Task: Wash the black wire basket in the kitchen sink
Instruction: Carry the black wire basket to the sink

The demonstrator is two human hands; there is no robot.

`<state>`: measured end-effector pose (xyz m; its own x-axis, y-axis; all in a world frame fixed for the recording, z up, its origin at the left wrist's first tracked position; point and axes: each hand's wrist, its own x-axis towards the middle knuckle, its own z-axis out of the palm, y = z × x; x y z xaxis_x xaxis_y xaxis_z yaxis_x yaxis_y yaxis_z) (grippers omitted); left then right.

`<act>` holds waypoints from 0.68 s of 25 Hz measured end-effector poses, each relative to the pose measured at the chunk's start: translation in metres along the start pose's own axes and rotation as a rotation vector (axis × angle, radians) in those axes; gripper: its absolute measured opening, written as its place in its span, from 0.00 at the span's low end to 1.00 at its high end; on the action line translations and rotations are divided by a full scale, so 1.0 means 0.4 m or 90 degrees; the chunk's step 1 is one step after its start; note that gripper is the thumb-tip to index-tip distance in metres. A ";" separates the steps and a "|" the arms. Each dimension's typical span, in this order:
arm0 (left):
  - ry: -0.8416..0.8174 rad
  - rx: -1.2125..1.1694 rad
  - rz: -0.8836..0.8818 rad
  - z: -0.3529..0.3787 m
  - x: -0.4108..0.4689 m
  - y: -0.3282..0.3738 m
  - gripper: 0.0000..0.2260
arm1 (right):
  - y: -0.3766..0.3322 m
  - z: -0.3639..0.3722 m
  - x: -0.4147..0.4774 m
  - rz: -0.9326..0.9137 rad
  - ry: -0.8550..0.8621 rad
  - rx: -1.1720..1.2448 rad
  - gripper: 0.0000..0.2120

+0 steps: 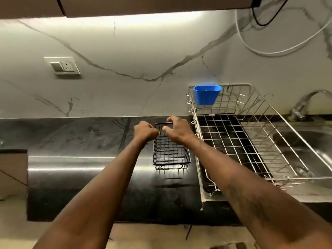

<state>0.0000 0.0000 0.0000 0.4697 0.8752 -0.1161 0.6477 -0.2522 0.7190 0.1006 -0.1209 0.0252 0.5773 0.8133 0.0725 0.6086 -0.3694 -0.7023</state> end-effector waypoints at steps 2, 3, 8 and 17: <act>-0.074 -0.059 -0.111 0.015 0.035 -0.029 0.11 | 0.006 0.030 0.022 0.087 -0.022 0.021 0.23; -0.118 -0.062 -0.145 0.023 0.052 -0.045 0.16 | 0.018 0.046 0.034 0.132 -0.024 0.027 0.23; -0.251 -0.131 -0.184 0.062 0.096 -0.074 0.12 | 0.094 0.076 0.072 0.317 -0.048 0.048 0.29; -0.250 -0.120 -0.228 0.117 0.132 -0.103 0.06 | 0.135 0.100 0.118 0.392 -0.171 0.032 0.36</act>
<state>0.0262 0.0373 -0.0680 0.4517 0.6639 -0.5960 0.7063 0.1420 0.6935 0.1390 -0.0845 -0.0375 0.6513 0.5471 -0.5258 0.1825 -0.7855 -0.5913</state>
